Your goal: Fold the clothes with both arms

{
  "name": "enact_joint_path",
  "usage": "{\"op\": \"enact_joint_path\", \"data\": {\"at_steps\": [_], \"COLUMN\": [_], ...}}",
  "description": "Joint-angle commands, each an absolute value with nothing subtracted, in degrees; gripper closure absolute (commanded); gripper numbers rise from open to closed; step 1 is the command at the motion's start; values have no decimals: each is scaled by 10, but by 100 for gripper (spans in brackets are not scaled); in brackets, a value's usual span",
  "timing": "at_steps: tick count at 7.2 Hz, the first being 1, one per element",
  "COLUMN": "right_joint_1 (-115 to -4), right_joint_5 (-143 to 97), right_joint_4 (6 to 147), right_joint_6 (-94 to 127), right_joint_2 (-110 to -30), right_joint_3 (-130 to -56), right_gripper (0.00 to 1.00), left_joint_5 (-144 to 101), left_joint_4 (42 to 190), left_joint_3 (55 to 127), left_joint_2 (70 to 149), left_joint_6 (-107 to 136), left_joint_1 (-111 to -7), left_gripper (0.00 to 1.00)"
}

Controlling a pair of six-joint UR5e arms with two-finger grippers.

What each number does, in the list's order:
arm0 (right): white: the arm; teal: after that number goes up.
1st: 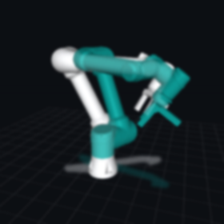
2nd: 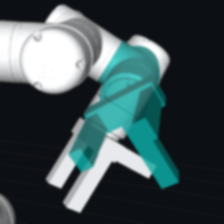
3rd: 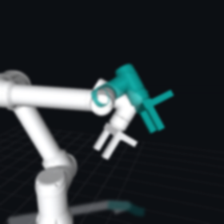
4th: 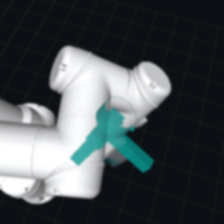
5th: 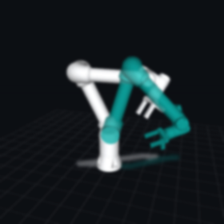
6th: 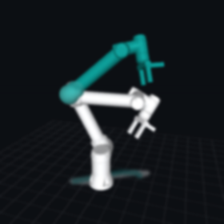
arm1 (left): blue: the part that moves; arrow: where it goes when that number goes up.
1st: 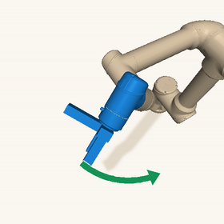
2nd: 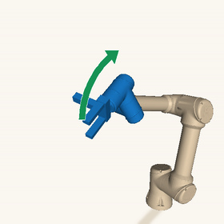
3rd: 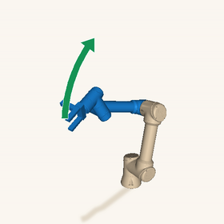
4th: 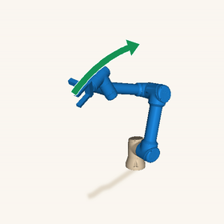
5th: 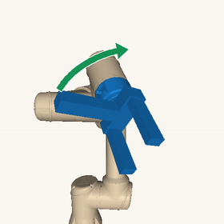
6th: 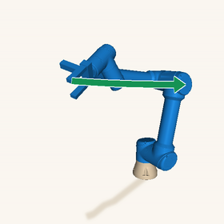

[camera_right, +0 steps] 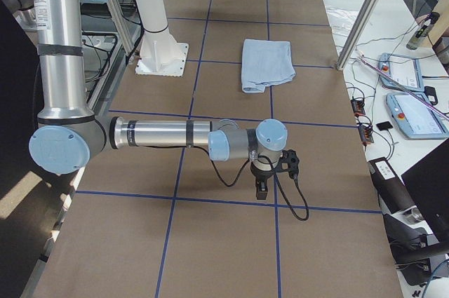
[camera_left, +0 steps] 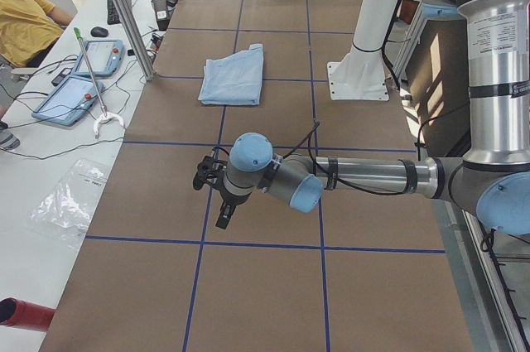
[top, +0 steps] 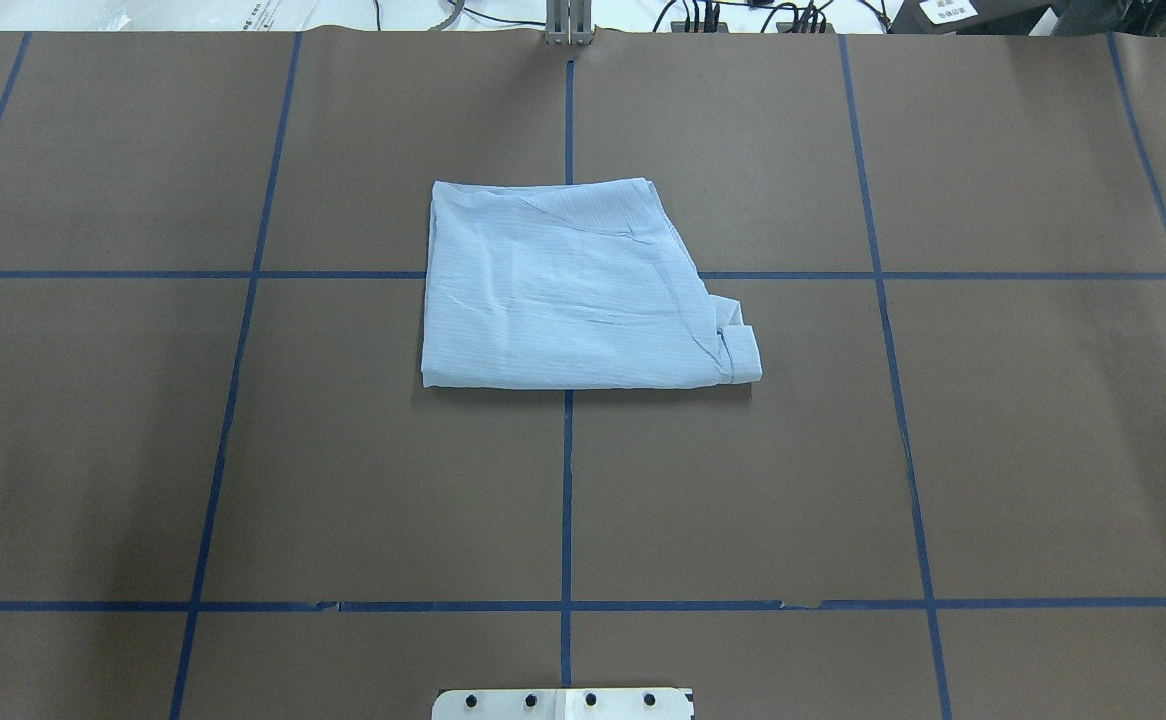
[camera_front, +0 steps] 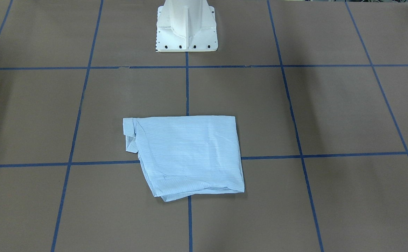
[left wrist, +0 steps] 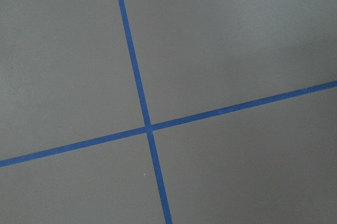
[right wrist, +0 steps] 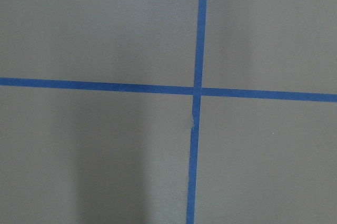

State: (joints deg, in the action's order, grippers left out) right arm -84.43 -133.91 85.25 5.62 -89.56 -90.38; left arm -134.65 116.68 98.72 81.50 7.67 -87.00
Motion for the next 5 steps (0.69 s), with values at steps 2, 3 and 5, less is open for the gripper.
{"op": "enact_joint_path", "data": {"at_steps": [2, 3, 5], "right_joint_1": [-845, -845, -845], "right_joint_5": [-1357, -1359, -1362], "right_joint_4": [847, 848, 847], "right_joint_6": [56, 56, 56], "right_joint_2": [-917, -923, -931], "right_joint_3": [-904, -905, -912], "right_gripper": [0, 0, 0], "left_joint_5": [-1346, -1346, -1346], "left_joint_4": [1166, 1166, 1166], "left_joint_3": [987, 987, 987], "left_joint_2": [813, 815, 814], "left_joint_6": [77, 77, 77], "left_joint_1": [-870, -870, -870], "left_gripper": [0, 0, 0]}}
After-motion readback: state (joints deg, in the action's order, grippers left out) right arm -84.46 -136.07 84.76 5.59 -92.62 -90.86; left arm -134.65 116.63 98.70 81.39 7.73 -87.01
